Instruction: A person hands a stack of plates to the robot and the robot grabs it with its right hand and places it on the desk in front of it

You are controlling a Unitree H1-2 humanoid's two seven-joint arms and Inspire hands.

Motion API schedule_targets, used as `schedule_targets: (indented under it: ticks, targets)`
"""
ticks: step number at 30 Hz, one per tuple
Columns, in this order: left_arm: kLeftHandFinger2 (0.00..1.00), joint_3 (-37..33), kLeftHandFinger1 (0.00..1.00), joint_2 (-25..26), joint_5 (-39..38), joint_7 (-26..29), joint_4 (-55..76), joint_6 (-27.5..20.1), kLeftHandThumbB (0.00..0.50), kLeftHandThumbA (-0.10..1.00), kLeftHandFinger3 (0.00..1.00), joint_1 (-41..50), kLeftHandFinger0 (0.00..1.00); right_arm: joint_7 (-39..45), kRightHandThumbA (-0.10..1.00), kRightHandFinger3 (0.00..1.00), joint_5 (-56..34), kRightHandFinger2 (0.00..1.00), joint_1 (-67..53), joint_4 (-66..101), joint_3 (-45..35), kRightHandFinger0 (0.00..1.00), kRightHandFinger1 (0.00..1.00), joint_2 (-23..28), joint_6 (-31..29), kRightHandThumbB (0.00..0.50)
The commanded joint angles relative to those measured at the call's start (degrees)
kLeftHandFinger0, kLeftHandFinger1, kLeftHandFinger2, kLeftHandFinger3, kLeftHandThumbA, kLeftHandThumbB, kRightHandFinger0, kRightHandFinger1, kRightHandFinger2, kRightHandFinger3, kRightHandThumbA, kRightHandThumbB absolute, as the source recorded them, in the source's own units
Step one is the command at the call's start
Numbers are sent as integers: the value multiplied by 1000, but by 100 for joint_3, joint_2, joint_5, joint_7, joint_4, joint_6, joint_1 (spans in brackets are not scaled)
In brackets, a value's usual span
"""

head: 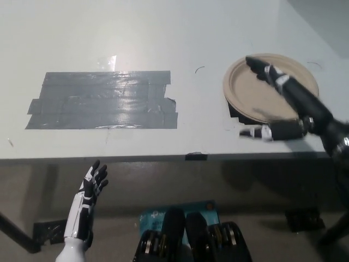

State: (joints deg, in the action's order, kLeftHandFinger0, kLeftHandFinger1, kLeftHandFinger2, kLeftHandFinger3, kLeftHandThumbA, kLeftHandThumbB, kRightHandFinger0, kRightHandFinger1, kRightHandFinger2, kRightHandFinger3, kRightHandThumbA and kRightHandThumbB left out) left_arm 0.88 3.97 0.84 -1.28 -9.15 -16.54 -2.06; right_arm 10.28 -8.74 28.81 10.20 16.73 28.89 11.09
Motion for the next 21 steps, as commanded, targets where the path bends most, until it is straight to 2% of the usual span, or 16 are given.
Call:
schedule_targets:
  ticks: [1,6,9,10,11,12,15,18,20,21]
  targets:
    - [1000,5,1000,14,20,17,71,-45,149,1000,1000,-209,1000,-301,1000,1000,-3261,1000,-1606,3929,-814,1000,1000,267,-722,500]
    - [1000,-1,1000,-4,-28,-6,96,-28,152,1000,1000,-107,1000,-428,1000,1000,-2956,1000,-2431,3478,-921,1000,1000,-358,-812,490]
    - [1000,-7,1000,17,-24,-25,141,-4,153,1000,1000,-51,1000,-462,1000,1000,-2295,1000,-2670,2804,-1057,1000,1000,-935,-906,483]
    - [1000,-8,1000,21,-17,-25,142,-5,153,1000,1000,-48,1000,-454,1000,1000,-2263,1000,-2683,2767,-1074,1000,1000,-980,-904,483]
    - [1000,-10,1000,26,9,-17,142,4,156,1000,1000,-46,1000,-400,1000,1000,-2136,1000,-2715,2508,-1115,1000,1000,-1134,-977,444]
    - [1000,-12,1000,22,7,-17,139,12,157,1000,1000,-36,1000,-367,1000,1000,-1914,1000,-2742,2141,-1152,1000,1000,-1345,-1104,430]
    - [1000,-10,1000,6,-4,-9,128,-15,162,1000,1000,-23,1000,-248,1000,1000,-1401,1000,-2765,1594,-1234,1000,1000,-1640,-1199,416]
    - [1000,-6,1000,-5,-17,-2,111,-50,164,1000,1000,13,1000,-133,1000,1000,-1295,1000,-2795,1253,-1257,1000,1000,-1798,-1166,405]
    - [1000,-3,1000,-9,-53,-15,111,-44,162,1000,1000,15,1000,-111,1000,1000,-1221,1000,-2803,1029,-1261,1000,1000,-1892,-1169,384]
    - [1000,-15,1000,-1,-33,-23,125,-53,158,1000,1000,41,1000,-78,1000,1000,-1170,1000,-2841,836,-1242,1000,1000,-1957,-1224,350]
